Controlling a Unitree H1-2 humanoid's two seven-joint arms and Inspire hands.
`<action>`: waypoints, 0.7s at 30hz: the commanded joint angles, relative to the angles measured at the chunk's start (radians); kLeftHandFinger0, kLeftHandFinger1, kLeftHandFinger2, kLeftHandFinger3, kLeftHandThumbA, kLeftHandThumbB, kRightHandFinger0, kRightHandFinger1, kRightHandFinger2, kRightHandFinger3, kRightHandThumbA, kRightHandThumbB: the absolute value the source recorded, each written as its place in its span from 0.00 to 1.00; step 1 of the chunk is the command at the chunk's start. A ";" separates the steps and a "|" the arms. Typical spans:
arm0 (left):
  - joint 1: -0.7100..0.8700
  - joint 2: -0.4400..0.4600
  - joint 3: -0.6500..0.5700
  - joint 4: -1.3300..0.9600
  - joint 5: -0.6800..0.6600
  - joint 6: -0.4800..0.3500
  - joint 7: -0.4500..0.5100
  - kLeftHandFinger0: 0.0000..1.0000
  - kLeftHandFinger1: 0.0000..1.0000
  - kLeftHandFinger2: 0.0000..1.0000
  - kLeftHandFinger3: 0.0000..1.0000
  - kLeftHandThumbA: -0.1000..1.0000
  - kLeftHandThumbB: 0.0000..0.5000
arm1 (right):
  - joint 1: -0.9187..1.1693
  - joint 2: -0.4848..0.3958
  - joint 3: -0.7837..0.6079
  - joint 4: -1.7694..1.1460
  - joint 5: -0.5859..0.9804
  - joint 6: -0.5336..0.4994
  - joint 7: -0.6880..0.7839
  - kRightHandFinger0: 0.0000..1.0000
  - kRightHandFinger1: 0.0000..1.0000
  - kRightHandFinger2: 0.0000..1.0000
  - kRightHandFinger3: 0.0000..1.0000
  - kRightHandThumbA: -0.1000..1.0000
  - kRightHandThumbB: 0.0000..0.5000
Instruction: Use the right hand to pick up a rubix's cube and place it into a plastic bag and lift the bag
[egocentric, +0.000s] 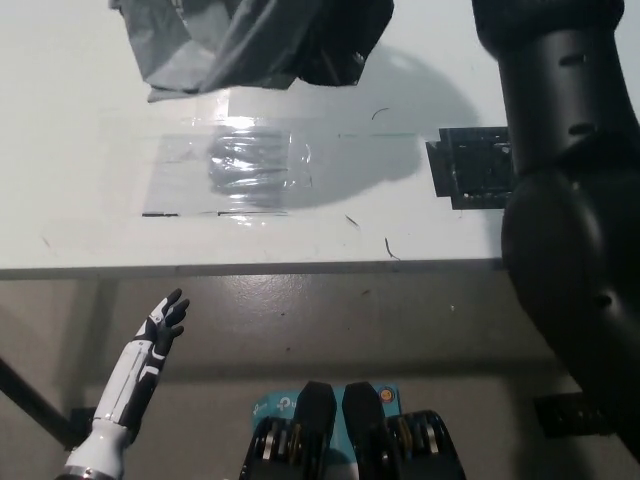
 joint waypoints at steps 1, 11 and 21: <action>-0.027 0.007 -0.004 -0.032 0.003 -0.007 -0.006 1.00 1.00 1.00 1.00 1.00 1.00 | -0.244 -0.061 -0.023 0.014 0.066 0.000 -0.052 0.00 0.12 0.67 0.90 0.00 0.19; -0.036 0.010 -0.006 -0.027 0.000 -0.006 -0.012 1.00 1.00 1.00 1.00 1.00 1.00 | -0.192 -0.076 -0.007 0.000 0.054 0.000 -0.056 0.00 0.12 0.66 0.69 0.00 0.18; -0.045 0.006 -0.010 -0.026 -0.004 0.000 -0.013 1.00 1.00 1.00 1.00 1.00 1.00 | -0.046 -0.021 0.000 0.012 0.021 -0.034 -0.071 0.00 0.15 0.70 0.74 0.00 0.19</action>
